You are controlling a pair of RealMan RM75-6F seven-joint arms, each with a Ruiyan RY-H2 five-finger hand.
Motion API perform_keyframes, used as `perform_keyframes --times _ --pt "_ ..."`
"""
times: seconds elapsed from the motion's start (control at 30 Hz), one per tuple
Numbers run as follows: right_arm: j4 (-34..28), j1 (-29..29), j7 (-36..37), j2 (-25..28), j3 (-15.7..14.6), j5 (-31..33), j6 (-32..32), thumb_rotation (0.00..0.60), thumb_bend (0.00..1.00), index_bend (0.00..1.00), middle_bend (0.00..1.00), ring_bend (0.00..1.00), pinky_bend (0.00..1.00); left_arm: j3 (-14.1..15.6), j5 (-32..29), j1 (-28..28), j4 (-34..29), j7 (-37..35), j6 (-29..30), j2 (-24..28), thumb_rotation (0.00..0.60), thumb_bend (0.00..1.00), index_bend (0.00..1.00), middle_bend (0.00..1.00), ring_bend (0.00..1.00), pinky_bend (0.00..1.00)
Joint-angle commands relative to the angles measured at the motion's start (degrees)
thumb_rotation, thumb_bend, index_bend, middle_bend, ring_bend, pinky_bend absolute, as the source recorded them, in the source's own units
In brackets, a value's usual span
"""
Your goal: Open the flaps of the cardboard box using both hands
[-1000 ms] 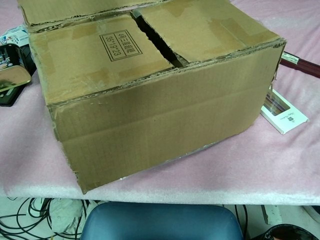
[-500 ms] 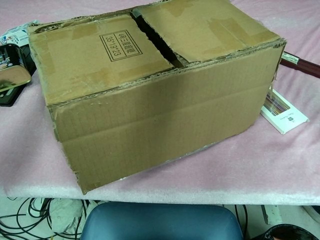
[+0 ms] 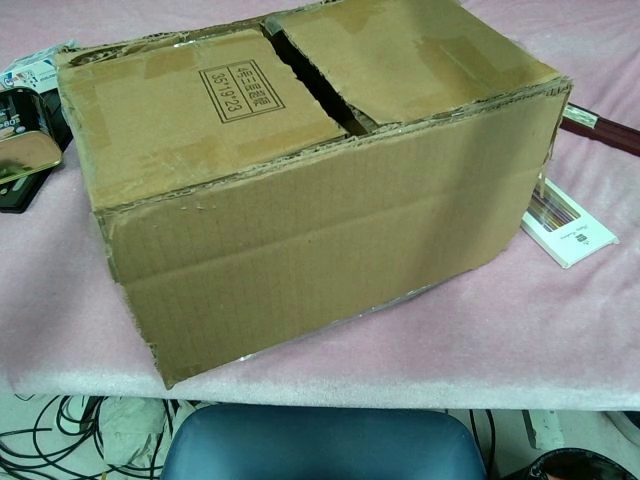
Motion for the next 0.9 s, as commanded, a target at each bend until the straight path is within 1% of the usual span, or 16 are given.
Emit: perform_keyframes --times 0.03,0.1,0.13,0.27,0.37,0.47,0.63,0.73,0.83,0.9 --pt "0.2 -5.1 1.5 5.8 -6.0 -7.2 -1.3 0.6 0.28 0.0 0.0 0.0 0.21 0.1 0.2 0.1 0.2 0.2 0.0 -0.1 0.6 0.21 0.0 0.03 0.04 0.15" --pt "1.8 -8.2 0.5 9.4 -10.3 -12.6 -0.7 0.6 0.27 0.0 0.0 0.0 0.21 0.3 0.2 0.1 0.4 0.5 -0.2 -0.2 0.6 0.21 0.0 0.03 0.04 0.15" --pt "2.6 -9.4 0.7 10.8 -12.0 -15.2 -0.4 0.6 0.27 0.0 0.0 0.0 0.21 0.4 0.3 0.1 0.5 0.6 -0.3 -0.3 0.6 0.21 0.0 0.03 0.04 0.15" --pt "6.0 -14.3 2.3 15.3 -17.5 -23.5 1.4 0.6 0.24 0.0 0.0 0.0 0.21 0.9 0.5 0.1 0.9 1.3 -0.8 -0.5 0.6 0.2 0.0 0.03 0.04 0.15" --pt "8.9 -17.6 3.7 17.9 -20.5 -28.6 3.4 0.6 0.24 0.0 0.0 0.0 0.21 1.0 0.5 0.1 1.0 1.7 -1.0 -0.7 0.6 0.18 0.0 0.03 0.04 0.15" --pt "12.1 -20.4 4.2 19.7 -22.8 -32.8 5.8 0.6 0.23 0.0 0.0 0.0 0.21 1.1 0.6 0.1 1.0 2.1 -1.1 -0.7 0.6 0.18 0.0 0.03 0.04 0.15" --pt "17.6 -24.1 5.1 21.0 -24.6 -37.8 10.1 0.6 0.23 0.0 0.0 0.0 0.21 1.2 0.6 0.1 1.0 3.1 -1.4 -0.6 0.6 0.18 0.0 0.02 0.04 0.15" --pt "22.7 -26.0 4.4 20.0 -24.1 -39.2 13.4 0.6 0.23 0.0 0.0 0.0 0.21 1.4 0.8 -0.1 0.6 3.8 -1.9 -0.5 0.6 0.18 0.0 0.02 0.04 0.15" --pt "28.6 -26.7 6.3 18.1 -23.2 -39.2 14.4 0.6 0.23 0.0 0.0 0.0 0.21 1.8 1.7 -0.5 0.0 5.9 -2.8 -0.5 0.6 0.18 0.0 0.02 0.04 0.14" --pt "30.8 -27.1 7.3 17.1 -23.0 -39.5 14.7 0.6 0.23 0.0 0.0 0.0 0.21 1.8 2.0 -0.7 -0.6 6.8 -3.2 -0.5 0.6 0.18 0.0 0.02 0.04 0.14"
